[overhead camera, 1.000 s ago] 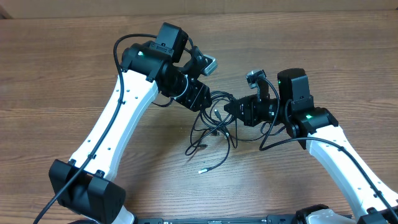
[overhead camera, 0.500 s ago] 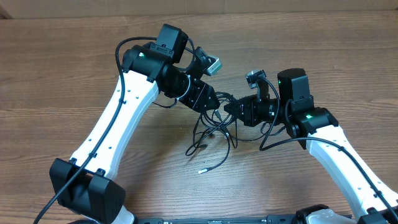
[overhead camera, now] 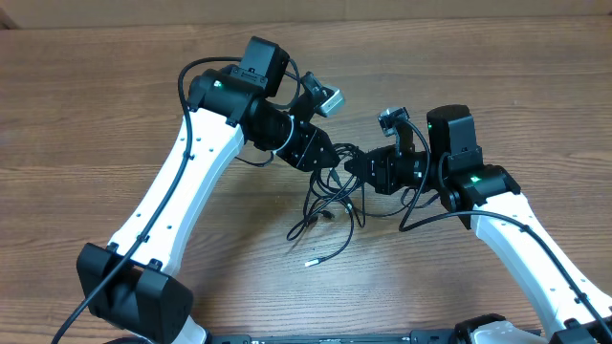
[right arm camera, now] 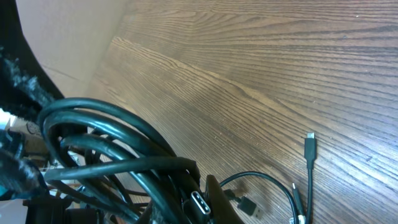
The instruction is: Untangle cables
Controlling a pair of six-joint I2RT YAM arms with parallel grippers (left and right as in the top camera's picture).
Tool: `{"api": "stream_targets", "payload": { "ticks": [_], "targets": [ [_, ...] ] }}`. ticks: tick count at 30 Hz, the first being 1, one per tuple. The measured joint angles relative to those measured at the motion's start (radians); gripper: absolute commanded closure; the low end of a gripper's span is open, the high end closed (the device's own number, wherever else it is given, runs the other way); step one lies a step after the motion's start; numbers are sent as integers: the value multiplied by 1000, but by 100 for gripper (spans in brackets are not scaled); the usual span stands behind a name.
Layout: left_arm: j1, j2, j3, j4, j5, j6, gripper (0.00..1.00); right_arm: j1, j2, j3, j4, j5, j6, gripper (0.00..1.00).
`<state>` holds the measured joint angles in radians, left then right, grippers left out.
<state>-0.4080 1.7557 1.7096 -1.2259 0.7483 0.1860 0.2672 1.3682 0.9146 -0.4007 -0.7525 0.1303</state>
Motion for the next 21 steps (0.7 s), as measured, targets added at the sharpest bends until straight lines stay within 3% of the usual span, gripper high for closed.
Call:
{"api": "stream_targets", "payload": {
  "ticks": [3,5,21],
  "targets": [
    [-20,0,0,2,-9,5,56,0,0,0,0,-1,0,96],
    [-32,0,0,1,-23,3,53,0,0,0,0,-1,0,96],
    [-37,0,6,47,-107,-64,52,0,0,0,2,0,0,96]
  ]
}}
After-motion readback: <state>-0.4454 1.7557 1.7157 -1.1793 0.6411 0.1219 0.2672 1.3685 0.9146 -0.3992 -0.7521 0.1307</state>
